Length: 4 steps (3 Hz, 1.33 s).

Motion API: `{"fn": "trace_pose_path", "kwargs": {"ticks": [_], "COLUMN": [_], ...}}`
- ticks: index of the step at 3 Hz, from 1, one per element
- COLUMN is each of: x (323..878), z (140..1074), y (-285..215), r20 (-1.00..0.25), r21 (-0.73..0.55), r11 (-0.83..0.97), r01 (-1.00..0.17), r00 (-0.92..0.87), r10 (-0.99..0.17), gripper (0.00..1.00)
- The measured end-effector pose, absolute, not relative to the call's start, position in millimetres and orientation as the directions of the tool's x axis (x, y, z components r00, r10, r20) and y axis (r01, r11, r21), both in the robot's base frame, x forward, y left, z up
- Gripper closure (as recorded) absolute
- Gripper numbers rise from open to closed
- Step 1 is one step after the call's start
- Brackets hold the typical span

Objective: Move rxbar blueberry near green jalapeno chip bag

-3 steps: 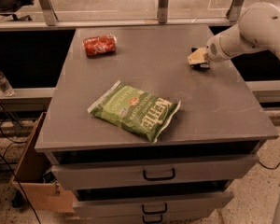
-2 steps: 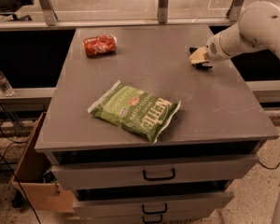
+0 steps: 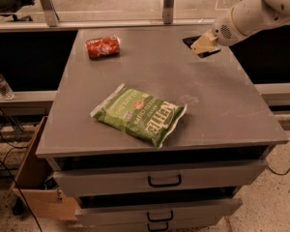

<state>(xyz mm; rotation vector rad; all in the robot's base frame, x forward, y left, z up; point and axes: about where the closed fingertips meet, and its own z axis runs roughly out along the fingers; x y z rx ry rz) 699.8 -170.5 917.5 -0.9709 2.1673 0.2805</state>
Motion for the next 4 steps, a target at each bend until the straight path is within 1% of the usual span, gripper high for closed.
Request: {"fn": "trace_pose_path", "kwargs": {"ticks": [1,2,3,4], "x": [653,606,576,553], "z": [953,943,922,903], "y": [-158,-169,-190,-191], "r20": [-0.641,-0.557,-0.519,-0.518], "r21": [-0.175,-0.17,-0.138,-0.102], "r11": [0.504,0.312,0.143,-0.012], "r01": [-0.846,-0.935,-0.98,-0.995], "r00": [-0.291,-0.169,-0.052,0.063], "r10": [-0.711,-0.813,-0.853,-0.853], "gripper": [1.0,1.0,1.0,1.0]}}
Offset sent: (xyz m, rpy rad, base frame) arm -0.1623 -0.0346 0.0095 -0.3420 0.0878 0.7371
